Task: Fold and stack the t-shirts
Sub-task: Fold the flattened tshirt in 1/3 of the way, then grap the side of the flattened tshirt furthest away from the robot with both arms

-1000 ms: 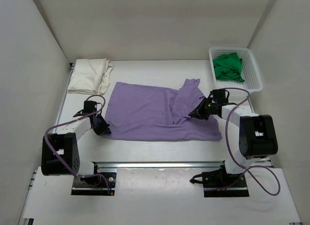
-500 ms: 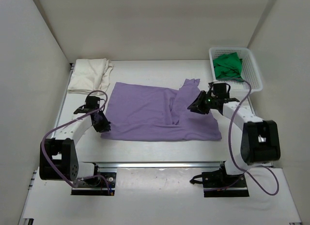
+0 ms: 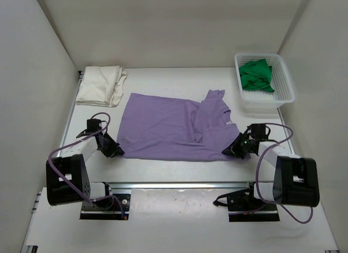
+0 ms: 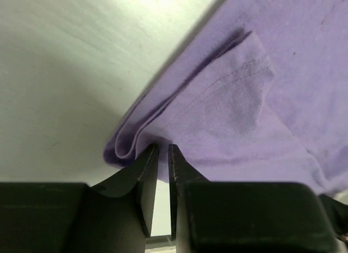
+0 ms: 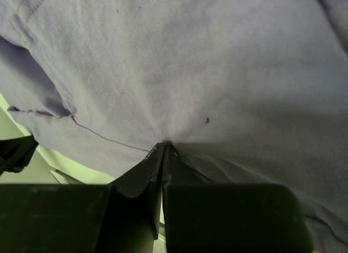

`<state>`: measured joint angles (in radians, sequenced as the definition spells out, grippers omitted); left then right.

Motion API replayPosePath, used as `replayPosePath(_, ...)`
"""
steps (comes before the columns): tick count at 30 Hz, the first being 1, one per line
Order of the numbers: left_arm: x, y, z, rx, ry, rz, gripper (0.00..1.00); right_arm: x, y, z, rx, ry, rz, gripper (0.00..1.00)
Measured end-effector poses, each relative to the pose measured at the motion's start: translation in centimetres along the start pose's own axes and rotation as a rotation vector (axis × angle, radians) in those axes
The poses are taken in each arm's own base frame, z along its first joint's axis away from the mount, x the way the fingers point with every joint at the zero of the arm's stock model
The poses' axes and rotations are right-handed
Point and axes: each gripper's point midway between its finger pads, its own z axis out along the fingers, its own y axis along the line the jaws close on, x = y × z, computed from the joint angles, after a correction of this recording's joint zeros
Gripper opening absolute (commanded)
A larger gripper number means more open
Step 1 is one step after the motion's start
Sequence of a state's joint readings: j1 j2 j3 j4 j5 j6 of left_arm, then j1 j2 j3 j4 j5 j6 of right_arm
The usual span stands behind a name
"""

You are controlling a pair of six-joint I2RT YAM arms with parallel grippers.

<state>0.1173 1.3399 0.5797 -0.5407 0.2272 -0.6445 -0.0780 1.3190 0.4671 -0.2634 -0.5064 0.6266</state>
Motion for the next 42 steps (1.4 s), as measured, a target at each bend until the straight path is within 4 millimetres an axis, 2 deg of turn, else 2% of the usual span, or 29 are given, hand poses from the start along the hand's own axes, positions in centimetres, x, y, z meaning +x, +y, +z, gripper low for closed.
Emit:
replayPosePath(4,1.0,0.3,-0.5,0.053,0.011,-0.031,0.28,1.2,-1.4,-1.2,0.003,-0.031,0.047,0.0)
replayPosePath(7,3.4,1.8,-1.4,0.025,0.049,-0.039,0.26,3.0,-2.2,-2.2,0.011,-0.037,0.068,0.06)
replayPosePath(10,5.4,2.5,-2.2,-0.031,0.118,-0.034,0.21,4.0,-2.2,-2.8,0.027,-0.003,0.069,0.13)
replayPosePath(12,5.7,1.5,-2.8,-0.037,0.145,-0.029,0.15,3.8,-1.5,-3.2,0.041,0.026,0.066,0.15)
replayPosePath(13,5.3,0.5,-3.2,-0.025,0.137,-0.018,0.14,3.2,-0.8,-3.6,0.041,0.031,0.053,0.15)
replayPosePath(15,3.5,-3.3,-4.2,0.036,0.075,0.025,0.05,1.4,1.6,-4.4,0.024,0.017,-0.006,0.17)
replayPosePath(16,2.2,-5.6,-4.8,0.082,0.027,0.047,0.04,0.3,3.0,-4.8,0.007,0.001,-0.046,0.13)
replayPosePath(17,0.5,-8.6,-5.8,0.151,-0.033,0.073,0.02,-0.9,4.7,-5.2,-0.02,-0.019,-0.096,0.03)
replayPosePath(18,-0.8,-10.8,-6.7,0.198,-0.079,0.09,0.01,-1.7,6.0,-5.4,-0.044,-0.036,-0.137,0.0)
replayPosePath(20,-4.7,-15.7,-8.6,0.278,-0.199,0.113,0.0,-2.6,8.3,-5.6,-0.086,-0.051,-0.208,0.0)
replayPosePath(22,-8.2,-19.1,-9.3,0.302,-0.274,0.122,0.01,-2.8,9.0,-5.3,-0.097,-0.046,-0.244,0.0)
replayPosePath(23,-10.3,-20.8,-9.2,0.306,-0.311,0.128,0.05,-2.8,9.1,-5.0,-0.094,-0.037,-0.253,0.0)
replayPosePath(25,-13.5,-23.0,-7.5,0.285,-0.353,0.143,0.18,-3.2,9.1,-4.5,-0.08,-0.021,-0.256,0.0)
replayPosePath(26,-14.6,-23.4,-6.2,0.263,-0.366,0.153,0.22,-3.7,9.1,-4.3,-0.075,-0.019,-0.257,0.0)
replayPosePath(28,-15.8,-23.1,-3.1,0.203,-0.359,0.165,0.37,-5.0,9.6,-3.9,-0.073,-0.026,-0.26,0.0)
replayPosePath(31,-16.3,-21.7,1.6,0.103,-0.313,0.183,0.47,-7.1,10.4,-4.1,-0.082,-0.062,-0.269,0.0)
replayPosePath(34,-17.4,-20.9,5.0,0.016,-0.281,0.208,0.48,-8.6,11.3,-4.4,-0.091,-0.094,-0.287,0.0)
replayPosePath(37,-19.0,-21.2,6.5,-0.035,-0.297,0.239,0.49,-9.3,11.9,-4.3,-0.1,-0.106,-0.298,0.0)
replayPosePath(42,-21.5,-22.1,6.1,-0.072,-0.362,0.266,0.48,-9.9,12.2,-3.3,-0.101,-0.101,-0.297,0.0)
